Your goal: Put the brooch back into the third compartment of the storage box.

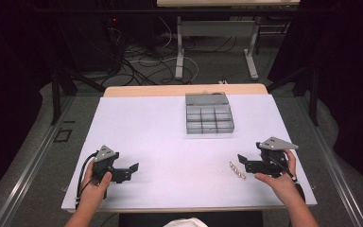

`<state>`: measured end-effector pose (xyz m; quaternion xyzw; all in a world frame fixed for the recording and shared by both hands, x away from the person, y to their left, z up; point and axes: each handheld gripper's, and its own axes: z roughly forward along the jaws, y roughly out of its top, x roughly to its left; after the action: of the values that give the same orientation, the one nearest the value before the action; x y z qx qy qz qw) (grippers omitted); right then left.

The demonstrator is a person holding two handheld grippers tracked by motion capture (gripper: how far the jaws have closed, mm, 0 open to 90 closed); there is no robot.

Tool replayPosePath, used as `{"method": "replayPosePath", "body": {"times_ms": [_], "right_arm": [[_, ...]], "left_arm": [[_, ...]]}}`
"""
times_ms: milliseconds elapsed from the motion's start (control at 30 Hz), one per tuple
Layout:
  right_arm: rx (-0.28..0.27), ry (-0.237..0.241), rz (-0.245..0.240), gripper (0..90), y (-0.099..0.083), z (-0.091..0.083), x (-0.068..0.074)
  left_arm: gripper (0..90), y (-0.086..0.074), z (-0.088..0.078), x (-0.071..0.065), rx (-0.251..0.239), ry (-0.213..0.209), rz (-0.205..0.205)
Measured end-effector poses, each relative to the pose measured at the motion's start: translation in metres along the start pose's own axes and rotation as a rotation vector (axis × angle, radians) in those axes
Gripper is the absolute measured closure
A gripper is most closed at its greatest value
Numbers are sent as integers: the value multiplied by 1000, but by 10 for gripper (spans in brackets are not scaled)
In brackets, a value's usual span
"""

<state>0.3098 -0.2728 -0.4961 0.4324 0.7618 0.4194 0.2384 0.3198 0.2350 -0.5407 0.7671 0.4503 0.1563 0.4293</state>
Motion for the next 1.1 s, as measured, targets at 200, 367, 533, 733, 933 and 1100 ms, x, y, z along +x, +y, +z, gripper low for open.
{"method": "replayPosePath", "body": {"times_ms": [200, 367, 533, 733, 933, 1100], "right_arm": [[26, 13, -34, 171, 4, -1, 3], [52, 33, -50, 214, 6, -1, 6], [97, 34, -56, 285, 7, -2, 8], [123, 40, -67, 353, 10, -2, 8], [152, 41, -68, 411, 12, -2, 8], [188, 35, -75, 430, 13, 0, 9]], "left_arm": [[42, 0, 0, 0, 0, -2, 4], [42, 0, 0, 0, 0, -1, 6], [42, 0, 0, 0, 10, -3, 9], [42, 1, 0, 0, 15, -4, 14], [42, 1, 1, 0, 15, -4, 14], [42, 0, 1, -1, 4, -2, 5]]}}
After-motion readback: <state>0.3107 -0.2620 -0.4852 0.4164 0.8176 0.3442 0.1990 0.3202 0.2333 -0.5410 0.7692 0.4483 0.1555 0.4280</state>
